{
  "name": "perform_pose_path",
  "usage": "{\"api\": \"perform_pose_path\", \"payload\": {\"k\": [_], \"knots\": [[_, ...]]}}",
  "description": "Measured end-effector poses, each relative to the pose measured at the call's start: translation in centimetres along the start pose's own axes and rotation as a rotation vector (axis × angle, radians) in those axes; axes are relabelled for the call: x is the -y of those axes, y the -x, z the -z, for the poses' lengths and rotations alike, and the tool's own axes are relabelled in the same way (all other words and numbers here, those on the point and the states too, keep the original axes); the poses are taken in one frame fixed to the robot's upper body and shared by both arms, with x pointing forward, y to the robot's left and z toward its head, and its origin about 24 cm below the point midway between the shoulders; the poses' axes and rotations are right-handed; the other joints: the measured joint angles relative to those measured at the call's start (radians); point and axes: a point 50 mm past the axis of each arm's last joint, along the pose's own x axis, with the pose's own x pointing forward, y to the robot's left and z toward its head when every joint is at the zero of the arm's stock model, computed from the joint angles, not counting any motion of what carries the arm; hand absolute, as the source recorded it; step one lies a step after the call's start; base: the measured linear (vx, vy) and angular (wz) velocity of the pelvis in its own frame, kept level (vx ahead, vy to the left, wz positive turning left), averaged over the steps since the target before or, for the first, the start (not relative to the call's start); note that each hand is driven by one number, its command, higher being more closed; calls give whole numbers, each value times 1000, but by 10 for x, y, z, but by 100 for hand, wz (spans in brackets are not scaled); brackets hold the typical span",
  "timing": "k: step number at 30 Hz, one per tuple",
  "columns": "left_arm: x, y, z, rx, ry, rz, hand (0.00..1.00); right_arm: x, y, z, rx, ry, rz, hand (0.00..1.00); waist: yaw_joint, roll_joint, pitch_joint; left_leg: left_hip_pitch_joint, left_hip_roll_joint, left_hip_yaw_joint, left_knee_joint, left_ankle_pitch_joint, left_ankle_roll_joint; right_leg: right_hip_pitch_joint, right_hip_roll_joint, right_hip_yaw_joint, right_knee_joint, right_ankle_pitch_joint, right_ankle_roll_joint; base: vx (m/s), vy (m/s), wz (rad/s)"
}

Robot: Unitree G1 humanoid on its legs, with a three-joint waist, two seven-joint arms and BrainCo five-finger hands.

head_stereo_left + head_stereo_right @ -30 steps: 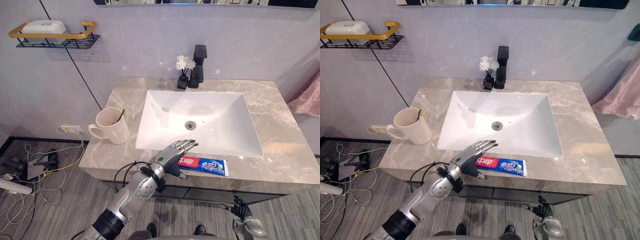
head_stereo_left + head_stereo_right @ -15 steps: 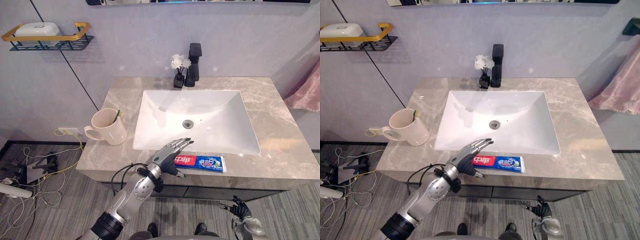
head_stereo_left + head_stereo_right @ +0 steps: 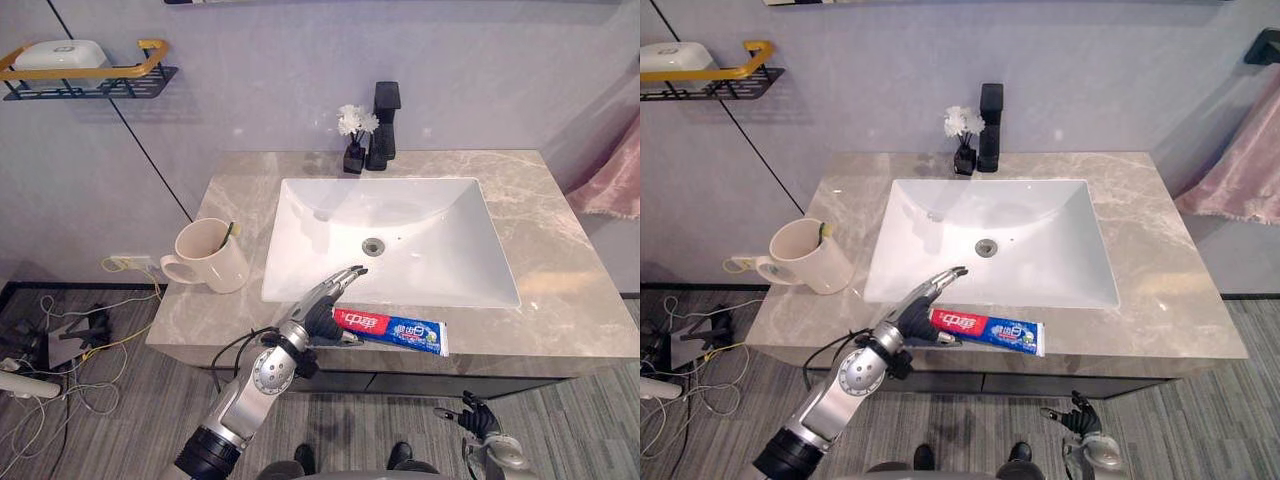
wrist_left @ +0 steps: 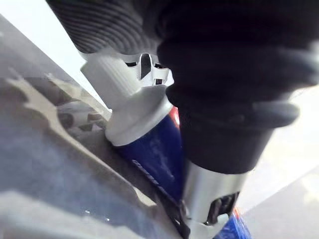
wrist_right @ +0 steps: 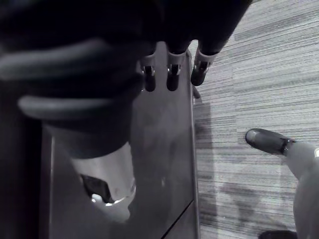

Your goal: Organize washtable

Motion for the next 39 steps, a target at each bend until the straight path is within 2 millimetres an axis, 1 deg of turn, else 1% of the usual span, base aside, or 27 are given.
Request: {"api": "perform_pose_path", "payload": {"k": [3,7,8,15,17,23,35,39], "knots": [[-2,0,0,0,-48,-4,0,0,0,0,0,2,-2,0,-1,0,0,1,0,1,0,0,0,0,0,1,0,0,0,0,0,0],[-4,2,4,-19,-129,9,0,-1,0,0,0,5,-4,0,-1,0,0,1,0,2,0,0,0,0,0,2,0,0,0,0,0,0],[-5,3,6,-24,-144,14,100,-1,0,0,0,5,-4,0,-1,-1,0,1,0,2,-1,0,0,-1,0,2,0,0,0,0,0,0],[-3,4,9,-34,-180,35,100,-1,0,-1,2,5,-4,0,-1,-6,3,1,0,3,-3,0,0,-1,0,3,-1,0,0,0,0,0],[-7,-3,8,-29,-201,25,100,-1,-1,-3,7,5,-6,0,-2,-8,4,2,1,4,-3,0,0,-1,0,4,-1,0,1,0,0,0],[-14,-13,7,-17,-227,18,100,-1,-2,-5,13,5,-5,0,-13,-7,6,14,0,12,-16,0,0,-2,1,12,-1,-1,2,0,0,-5],[-14,-12,7,-23,-222,1,100,1,-2,-5,14,-6,4,0,-27,1,9,17,1,18,-16,-1,0,-1,1,13,-1,-1,3,0,0,-1],[-17,-10,11,-40,-211,-30,100,2,-1,-2,7,-18,10,0,-29,10,13,23,4,32,-16,-3,0,-1,2,27,-1,-1,3,-13,4,-9]]}}
